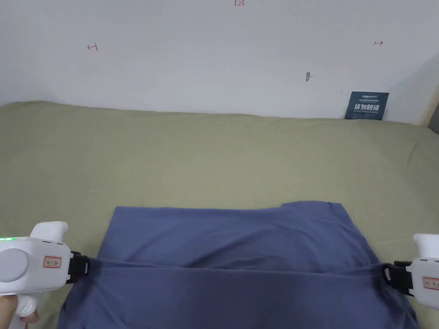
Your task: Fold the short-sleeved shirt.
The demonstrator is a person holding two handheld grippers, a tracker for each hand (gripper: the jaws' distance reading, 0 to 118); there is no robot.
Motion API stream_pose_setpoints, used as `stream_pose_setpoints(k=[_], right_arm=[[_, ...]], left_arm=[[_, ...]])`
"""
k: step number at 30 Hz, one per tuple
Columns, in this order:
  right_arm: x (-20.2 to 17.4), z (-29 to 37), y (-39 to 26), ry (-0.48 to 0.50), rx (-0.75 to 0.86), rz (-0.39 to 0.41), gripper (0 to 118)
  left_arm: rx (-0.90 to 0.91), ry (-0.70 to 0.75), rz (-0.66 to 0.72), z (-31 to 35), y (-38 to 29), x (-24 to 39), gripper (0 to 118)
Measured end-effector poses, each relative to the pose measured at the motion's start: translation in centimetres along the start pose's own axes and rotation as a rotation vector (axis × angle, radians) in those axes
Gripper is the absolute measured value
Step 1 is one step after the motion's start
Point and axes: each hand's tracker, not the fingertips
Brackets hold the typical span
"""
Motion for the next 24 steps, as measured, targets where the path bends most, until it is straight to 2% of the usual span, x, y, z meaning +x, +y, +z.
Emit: stream_pose_setpoints(k=[5, 6, 7, 8, 9, 11, 12, 14, 15, 16, 17, 18, 19, 20, 24], right_arm=[[0.5, -4.2, 1.3, -0.002, -0.064, -0.019, 4], [0.6, -4.5, 1.3, 0.004, -0.068, -0.023, 8], [0.6, -4.7, 1.2, 0.006, -0.075, -0.026, 41], [0.6, -4.5, 0.9, 0.014, -0.081, -0.028, 82], [0.6, -4.3, 0.5, 0.006, -0.08, -0.03, 114], [0.8, -3.1, -0.7, 0.013, -0.071, -0.04, 109], [0.8, -1.7, -1.0, 0.011, 0.0, -0.041, 108], [1.0, 0.6, -2.5, -0.012, 0.0, -0.045, 109], [1.0, 1.7, -3.2, -0.024, 0.032, -0.049, 109], [-0.7, 3.5, -4.0, -0.016, 0.045, -0.045, 105], [-1.0, 4.8, -4.8, -0.013, 0.064, -0.058, 94], [-1.3, 5.8, -5.5, -0.012, 0.077, -0.065, 71], [-1.7, 6.9, -6.3, -0.023, 0.095, -0.066, 16], [-1.2, 6.7, -7.0, -0.043, 0.119, -0.084, 0], [-1.0, 7.8, -8.8, -0.001, 0.109, -0.1, 0]], left_arm=[[-0.024, 0.008, 0.015, -3.1, 1.4, 0.2, 5], [-0.028, 0.006, 0.019, -3.5, 1.4, 0.0, 13], [-0.037, -0.004, 0.026, -4.5, 1.5, -0.7, 47], [-0.044, -0.012, 0.025, -4.6, 1.3, -0.9, 83], [-0.043, -0.017, 0.02, -4.4, 0.9, -1.0, 104], [0.0, 0.029, 0.017, -3.4, -0.1, -1.3, 105], [0.005, 0.024, 0.022, -2.7, -0.5, -1.5, 105], [0.023, 0.021, 0.05, -0.5, -1.9, -1.7, 104], [0.063, 0.039, 0.06, 0.8, -2.8, -1.3, 100], [0.068, 0.049, 0.039, 1.8, -3.6, -1.2, 85], [0.08, 0.058, 0.02, 2.7, -4.4, -1.1, 63], [0.086, 0.06, 0.018, 3.2, -5.1, -1.0, 36], [0.087, 0.054, 0.024, 2.9, -6.0, -1.7, 3], [0.092, 0.048, 0.03, 3.4, -6.6, -1.8, 2], [0.049, 0.003, 0.022, 3.4, -8.6, -1.3, 2]])
